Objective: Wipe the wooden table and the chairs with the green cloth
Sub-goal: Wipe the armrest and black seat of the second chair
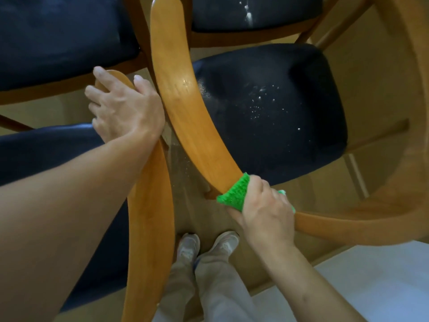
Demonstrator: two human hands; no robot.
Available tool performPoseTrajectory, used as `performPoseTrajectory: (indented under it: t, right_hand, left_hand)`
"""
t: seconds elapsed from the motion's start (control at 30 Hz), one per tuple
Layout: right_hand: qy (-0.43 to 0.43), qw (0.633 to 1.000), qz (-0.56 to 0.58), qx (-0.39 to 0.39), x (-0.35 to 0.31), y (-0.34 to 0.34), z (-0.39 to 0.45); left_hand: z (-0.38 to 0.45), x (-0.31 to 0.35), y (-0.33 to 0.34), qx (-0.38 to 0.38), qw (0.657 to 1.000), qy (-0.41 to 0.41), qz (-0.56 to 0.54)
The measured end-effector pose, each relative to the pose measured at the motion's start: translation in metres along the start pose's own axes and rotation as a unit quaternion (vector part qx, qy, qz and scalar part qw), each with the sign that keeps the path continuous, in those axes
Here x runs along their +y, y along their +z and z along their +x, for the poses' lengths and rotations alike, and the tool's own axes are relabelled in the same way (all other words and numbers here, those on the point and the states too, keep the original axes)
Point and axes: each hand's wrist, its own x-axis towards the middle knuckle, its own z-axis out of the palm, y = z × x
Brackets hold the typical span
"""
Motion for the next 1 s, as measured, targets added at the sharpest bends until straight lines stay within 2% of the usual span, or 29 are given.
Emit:
performPoseTrajectory:
  t: [0.07,0.13,0.2,0.3,0.37,0.47,0.57,0.7,0.77,0.83,0.93,1.0]
  right_hand:
    - [0.018,1.000,0.012,0.007,-0.013,0.001,0.006]
    - [0.028,0.999,0.017,0.027,-0.017,0.002,0.008]
    - [0.024,0.998,0.026,0.043,-0.015,0.004,0.007]
    - [0.002,0.998,0.035,0.059,-0.009,0.002,0.007]
    - [-0.009,0.998,0.048,0.028,-0.003,-0.003,0.008]
    - [-0.032,0.995,0.034,-0.089,0.017,-0.022,0.008]
    - [-0.047,0.969,-0.047,-0.239,0.054,-0.047,0.011]
    - [-0.026,0.947,-0.102,-0.303,0.061,-0.067,0.017]
    - [-0.013,0.953,-0.039,-0.300,0.040,-0.059,0.021]
    - [-0.003,0.959,0.073,-0.275,0.021,-0.047,0.029]
    - [0.020,0.943,0.205,-0.262,0.013,-0.034,0.045]
    - [0.015,0.935,0.232,-0.270,0.019,-0.032,0.047]
  left_hand:
    - [-0.013,-0.004,-0.005,-0.013,0.995,0.093,0.022]
    - [-0.033,-0.005,-0.005,-0.052,0.969,0.236,0.042]
    - [-0.051,-0.002,0.001,-0.087,0.950,0.291,0.072]
    - [-0.077,0.016,0.014,-0.101,0.958,0.238,0.123]
    - [-0.096,0.026,0.019,-0.118,0.959,0.216,0.142]
    - [-0.112,0.031,0.025,-0.126,0.965,0.194,0.123]
    - [-0.108,0.031,0.028,-0.110,0.971,0.179,0.112]
    - [-0.104,0.030,0.025,-0.109,0.973,0.181,0.094]
    - [-0.104,0.032,0.023,-0.120,0.972,0.176,0.096]
    - [-0.105,0.034,0.024,-0.126,0.972,0.170,0.102]
    - [-0.103,0.035,0.026,-0.125,0.974,0.155,0.110]
    - [-0.103,0.038,0.025,-0.128,0.974,0.154,0.103]
